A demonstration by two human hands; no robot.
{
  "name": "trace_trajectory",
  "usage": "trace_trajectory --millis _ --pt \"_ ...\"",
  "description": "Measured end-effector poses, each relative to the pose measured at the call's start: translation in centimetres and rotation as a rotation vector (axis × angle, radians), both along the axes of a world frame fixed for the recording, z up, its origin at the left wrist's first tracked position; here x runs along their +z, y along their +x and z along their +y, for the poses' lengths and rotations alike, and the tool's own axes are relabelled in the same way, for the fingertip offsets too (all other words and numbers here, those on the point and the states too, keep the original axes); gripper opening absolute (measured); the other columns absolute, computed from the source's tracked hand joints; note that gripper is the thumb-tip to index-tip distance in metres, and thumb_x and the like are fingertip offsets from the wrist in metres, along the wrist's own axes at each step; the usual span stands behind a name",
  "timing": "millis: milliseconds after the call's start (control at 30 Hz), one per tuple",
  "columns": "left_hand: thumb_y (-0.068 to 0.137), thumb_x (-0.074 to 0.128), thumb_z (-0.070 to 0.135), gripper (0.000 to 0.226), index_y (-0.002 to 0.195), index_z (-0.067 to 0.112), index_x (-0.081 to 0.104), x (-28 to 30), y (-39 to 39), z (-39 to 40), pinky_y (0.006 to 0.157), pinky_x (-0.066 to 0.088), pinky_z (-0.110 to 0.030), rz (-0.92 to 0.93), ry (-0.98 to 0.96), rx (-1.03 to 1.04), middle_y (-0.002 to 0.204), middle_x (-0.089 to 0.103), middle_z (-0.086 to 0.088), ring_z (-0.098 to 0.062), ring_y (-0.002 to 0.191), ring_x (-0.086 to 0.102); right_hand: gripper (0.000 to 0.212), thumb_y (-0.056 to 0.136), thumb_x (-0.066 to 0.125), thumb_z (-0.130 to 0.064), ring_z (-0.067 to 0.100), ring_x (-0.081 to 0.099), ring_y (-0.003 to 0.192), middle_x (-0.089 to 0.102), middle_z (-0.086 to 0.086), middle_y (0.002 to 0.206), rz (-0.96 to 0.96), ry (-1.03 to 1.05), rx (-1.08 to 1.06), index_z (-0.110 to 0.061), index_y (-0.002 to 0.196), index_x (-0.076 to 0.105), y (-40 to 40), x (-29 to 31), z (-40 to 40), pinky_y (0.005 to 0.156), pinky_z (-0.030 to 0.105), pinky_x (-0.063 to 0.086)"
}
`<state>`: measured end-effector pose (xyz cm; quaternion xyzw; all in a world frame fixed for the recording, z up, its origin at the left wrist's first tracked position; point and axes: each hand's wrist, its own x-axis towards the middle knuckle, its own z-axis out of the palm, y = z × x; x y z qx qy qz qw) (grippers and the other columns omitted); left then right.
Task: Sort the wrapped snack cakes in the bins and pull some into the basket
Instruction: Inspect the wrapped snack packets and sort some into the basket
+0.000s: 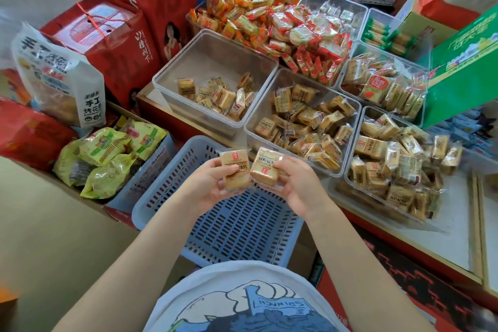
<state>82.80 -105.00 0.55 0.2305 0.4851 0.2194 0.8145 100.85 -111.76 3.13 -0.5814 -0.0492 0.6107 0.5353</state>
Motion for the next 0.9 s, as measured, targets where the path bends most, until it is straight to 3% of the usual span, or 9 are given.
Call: trace_trajectory --millis 233,333,400,467,533,633,733,833,900 --pt "0.1 0.06 0.005 0.033 0.132 0.009 0.059 -0.2 0.1 1.7 0.082 0.064 -0.036 -0.055 0.1 0.066 0.118 0.075 -0.011 -0.024 0.106 0.074 0.03 0.1 0.058 -0.006 0.025 0.072 0.11 0.074 0.015 0.119 -0.042 0.194 0.121 -0.004 0.13 0.061 0.0 0.7 1.8 0.082 0.029 0.06" --pt "0.099 0.059 0.002 0.034 0.133 0.006 0.057 -0.1 0.5 3.1 0.08 0.063 -0.034 -0.054 0.155 0.065 0.12 0.074 -0.012 -0.025 0.108 0.073 0.026 0.101 0.06 -0.012 0.021 0.075 0.098 0.077 0.011 0.111 -0.104 0.152 0.095 -0.009 0.126 0.063 0.0 0.6 3.6 0.078 0.032 0.06" --pt "0.098 0.062 0.003 0.034 0.131 0.003 0.054 -0.2 1.0 4.4 0.079 0.064 -0.036 0.013 0.169 0.098 0.116 0.075 -0.014 -0.025 0.102 0.075 0.024 0.104 0.057 -0.022 0.018 0.074 0.082 0.076 0.008 0.107 -0.224 0.043 0.173 -0.017 0.127 0.06 -0.1 0.3 5.2 0.066 0.031 0.059" --pt "0.097 0.066 0.005 0.035 0.129 0.002 0.051 -0.7 1.4 6.0 0.074 0.064 -0.034 0.093 0.191 0.114 0.112 0.074 -0.015 -0.022 0.094 0.077 0.022 0.108 0.05 -0.028 0.015 0.065 0.061 0.072 0.011 0.106 -0.276 -0.053 0.266 -0.019 0.127 0.056 -0.2 -0.4 7.0 0.054 0.029 0.053" --pt "0.096 0.068 0.006 0.035 0.127 0.004 0.052 -1.4 1.6 7.8 0.075 0.063 -0.033 0.154 0.216 0.118 0.112 0.073 -0.014 -0.021 0.092 0.077 0.02 0.108 0.05 -0.025 0.015 0.059 0.055 0.07 0.014 0.106 -0.239 -0.074 0.278 -0.016 0.126 0.053 -0.2 -1.1 9.0 0.051 0.029 0.051" --pt "0.096 0.069 0.006 0.036 0.129 0.006 0.055 -2.6 1.7 11.3 0.084 0.062 -0.037 0.229 0.27 0.154 0.116 0.072 -0.014 -0.024 0.099 0.075 0.02 0.104 0.057 -0.016 0.017 0.065 0.067 0.071 0.014 0.107 -0.221 -0.051 0.211 -0.013 0.123 0.051 0.3 -2.0 12.5 0.059 0.029 0.057" --pt "0.095 0.071 0.01 0.04 0.131 0.02 0.055 -3.4 1.9 15.1 0.084 0.062 -0.035 0.352 0.37 0.181 0.113 0.072 -0.008 -0.02 0.099 0.074 0.026 0.102 0.061 -0.015 0.023 0.07 0.081 0.069 0.018 0.113 -0.232 -0.044 0.16 -0.01 0.124 0.05 0.9 -2.9 16.3 0.068 0.031 0.061" --pt "0.093 0.074 0.015 0.038 0.127 0.022 0.058 -4.0 2.3 18.2 0.093 0.06 -0.043 0.455 0.471 0.19 0.118 0.07 -0.008 -0.021 0.106 0.071 0.03 0.101 0.062 -0.014 0.024 0.072 0.088 0.067 0.017 0.115 -0.256 -0.013 0.124 -0.01 0.127 0.047 1.3 -3.5 20.2 0.074 0.033 0.063" --pt "0.093 0.073 0.017 0.041 0.131 0.02 0.059 -4.1 2.9 19.6 0.098 0.057 -0.039 0.523 0.559 0.184 0.123 0.069 -0.005 -0.018 0.112 0.067 0.033 0.1 0.064 -0.013 0.024 0.072 0.091 0.066 0.016 0.117 -0.249 0.029 0.098 -0.012 0.128 0.047 1.6 -3.9 22.4 0.078 0.034 0.062"
